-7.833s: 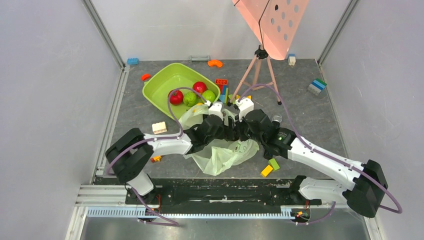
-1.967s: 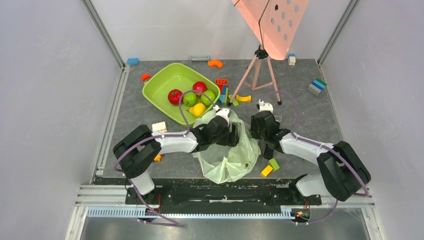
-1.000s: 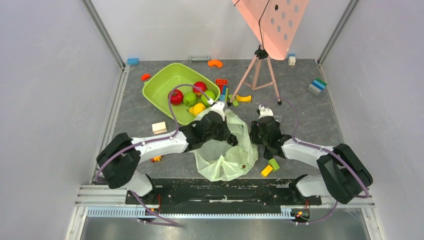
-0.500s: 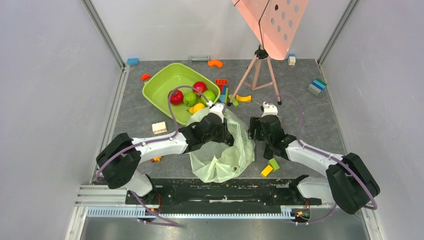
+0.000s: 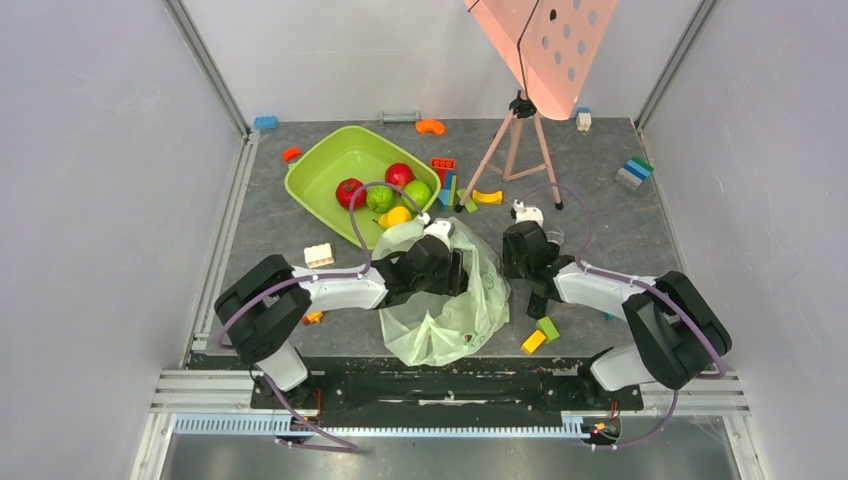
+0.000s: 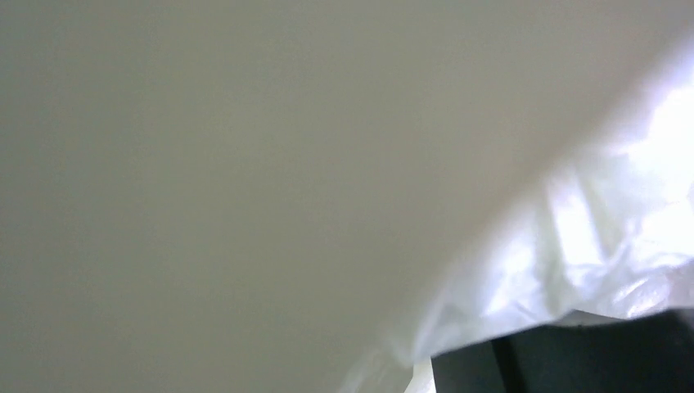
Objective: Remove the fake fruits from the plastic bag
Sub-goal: Adjust the plastic bag at the center of the board, then adjust the fake fruit in the plastic bag.
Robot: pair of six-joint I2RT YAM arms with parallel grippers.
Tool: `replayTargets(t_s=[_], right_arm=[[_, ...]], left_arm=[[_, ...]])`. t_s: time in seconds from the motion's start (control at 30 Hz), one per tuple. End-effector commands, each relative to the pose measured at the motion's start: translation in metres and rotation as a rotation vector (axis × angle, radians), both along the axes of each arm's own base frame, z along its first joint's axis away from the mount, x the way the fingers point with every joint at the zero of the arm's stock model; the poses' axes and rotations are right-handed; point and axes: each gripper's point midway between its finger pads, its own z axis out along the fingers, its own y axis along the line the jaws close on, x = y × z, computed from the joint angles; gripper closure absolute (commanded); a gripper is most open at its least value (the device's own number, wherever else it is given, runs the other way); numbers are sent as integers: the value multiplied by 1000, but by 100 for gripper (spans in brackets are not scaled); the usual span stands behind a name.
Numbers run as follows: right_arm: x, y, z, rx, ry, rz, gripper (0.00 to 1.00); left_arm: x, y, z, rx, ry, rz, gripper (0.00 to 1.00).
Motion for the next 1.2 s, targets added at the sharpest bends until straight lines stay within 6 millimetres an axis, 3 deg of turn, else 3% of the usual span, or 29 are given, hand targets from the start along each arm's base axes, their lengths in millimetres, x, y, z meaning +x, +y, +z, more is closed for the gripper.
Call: replayTargets(t_s=[0.0, 0.6, 0.67, 0.8, 0.87, 0.97, 1.17], right_arm=[[0, 22, 0, 78, 2, 84, 71], [-40, 85, 3, 388, 30, 410, 86], [-42, 88, 4, 406, 27, 423, 87], [-39, 79, 2, 373, 20, 381, 92], [-36, 73, 1, 342, 14, 350, 94], [-31, 61, 0, 283, 7, 304, 96], [-22, 28, -2, 135, -15, 188, 100]], left_arm=[[7, -22, 15, -108, -21, -2, 29], [14, -39, 8, -118, 3, -19, 18], [13, -41, 8, -122, 6, -25, 26], [13, -38, 7, -109, 4, -20, 59], [13, -35, 9, -99, -1, -13, 70], [14, -28, 14, -77, -16, 1, 75], [17, 0, 33, 7, -77, 38, 75]])
